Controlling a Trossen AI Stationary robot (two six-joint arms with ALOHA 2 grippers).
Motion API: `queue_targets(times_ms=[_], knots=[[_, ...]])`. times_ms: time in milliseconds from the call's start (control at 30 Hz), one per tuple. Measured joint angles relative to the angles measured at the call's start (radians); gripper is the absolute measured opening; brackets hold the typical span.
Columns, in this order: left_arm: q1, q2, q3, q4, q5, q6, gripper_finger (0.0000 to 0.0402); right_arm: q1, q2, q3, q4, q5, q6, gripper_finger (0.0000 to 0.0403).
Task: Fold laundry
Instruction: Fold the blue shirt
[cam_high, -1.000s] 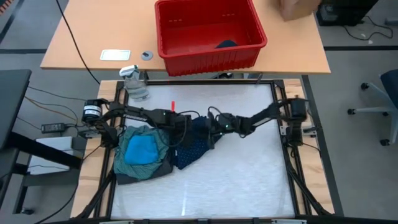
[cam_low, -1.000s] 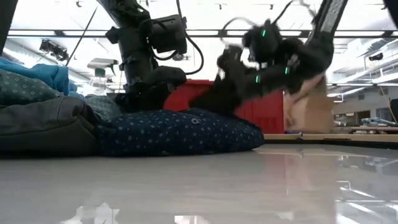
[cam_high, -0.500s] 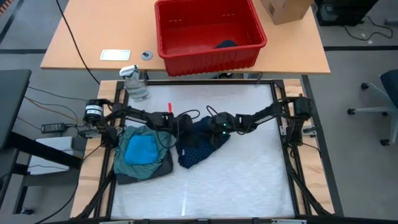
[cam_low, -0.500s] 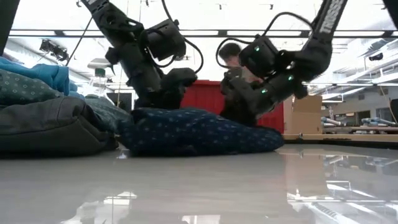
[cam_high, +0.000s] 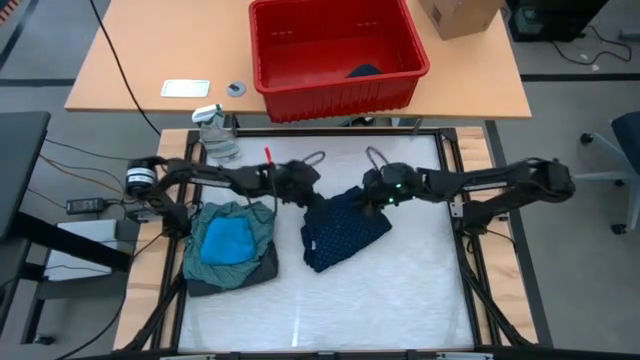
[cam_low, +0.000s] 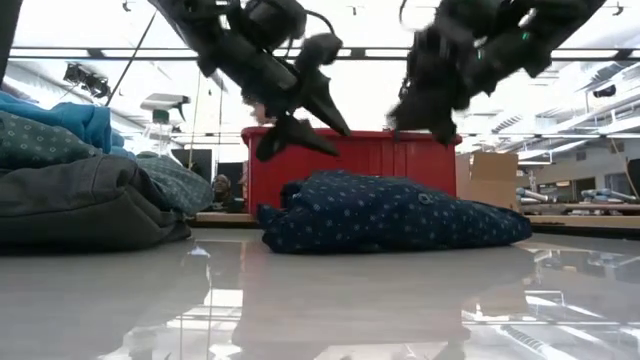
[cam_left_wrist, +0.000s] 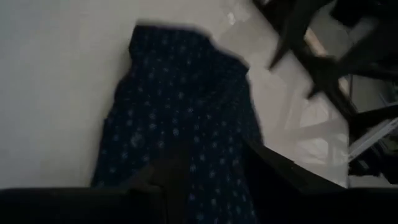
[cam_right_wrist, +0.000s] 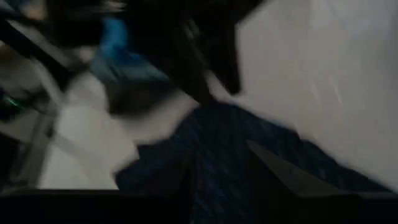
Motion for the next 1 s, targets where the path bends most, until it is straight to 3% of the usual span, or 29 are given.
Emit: queue_targets(times_ms=[200,400,533,633,733,867,1000], knots=[[0.093,-0.103,0.017,-0.058,0.017,0.069,0.0155,0.024,0.022,-0.001,0.042,-0.062,-0.068,0.0135],[0.18,-0.123,0.014,-0.07,0.03,0.056,0.0155,0.056,0.252,0.002,0.233,-0.131,-0.088,0.0113],[0.194,-0.123,0.015,-0.06,0.054,0.047,0.0155,0.081,0.383,0.001,0.252,-0.156,-0.088,0.0088],[0.193,-0.14,0.013,-0.097,0.056,0.048,0.0155,0.093,0.419,0.007,0.135,-0.204,-0.098,0.0063],[0.192,-0.165,0.016,-0.111,0.058,0.05,0.0155,0.111,0.375,0.011,-0.11,-0.262,-0.125,0.0034],[0.196,-0.201,0.015,-0.153,0.046,0.066,0.0155,0.14,0.201,0.001,-0.494,-0.267,-0.22,0.0007],[0.195,-0.223,0.015,-0.157,0.019,0.077,0.0155,0.151,-0.024,-0.003,-0.8,-0.191,-0.298,0.002]])
